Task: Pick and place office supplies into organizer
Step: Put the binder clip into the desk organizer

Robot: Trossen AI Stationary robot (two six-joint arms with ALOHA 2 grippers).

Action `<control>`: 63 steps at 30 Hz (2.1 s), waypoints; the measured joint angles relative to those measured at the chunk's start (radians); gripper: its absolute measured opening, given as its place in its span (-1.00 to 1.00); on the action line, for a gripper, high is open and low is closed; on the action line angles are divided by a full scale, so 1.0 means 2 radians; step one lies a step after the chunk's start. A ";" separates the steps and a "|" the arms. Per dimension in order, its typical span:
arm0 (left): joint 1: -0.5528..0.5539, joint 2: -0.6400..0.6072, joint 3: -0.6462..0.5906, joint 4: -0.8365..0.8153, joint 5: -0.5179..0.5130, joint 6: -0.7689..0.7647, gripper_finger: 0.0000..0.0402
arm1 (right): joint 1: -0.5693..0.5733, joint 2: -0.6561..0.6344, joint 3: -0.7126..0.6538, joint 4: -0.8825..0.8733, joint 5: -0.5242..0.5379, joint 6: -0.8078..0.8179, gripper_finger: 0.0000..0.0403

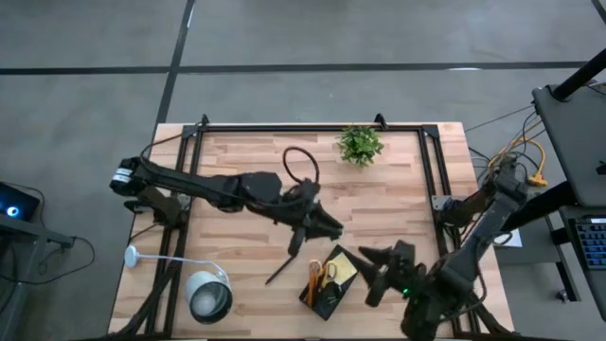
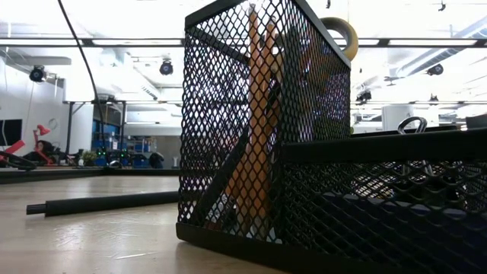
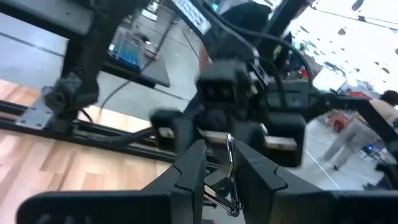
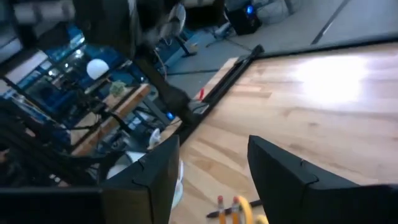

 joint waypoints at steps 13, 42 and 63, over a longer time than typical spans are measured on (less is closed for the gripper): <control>0.006 -0.012 -0.004 -0.002 0.035 0.004 -0.72 | -0.031 0.047 0.037 0.098 -0.023 -0.238 -0.13; 0.005 -0.012 -0.004 -0.001 0.032 0.005 -0.72 | -0.078 0.044 0.085 0.112 -0.051 -0.310 -0.20; 0.005 -0.012 -0.011 -0.002 0.032 0.006 -0.72 | -0.083 0.041 0.090 0.178 -0.060 -0.386 -0.20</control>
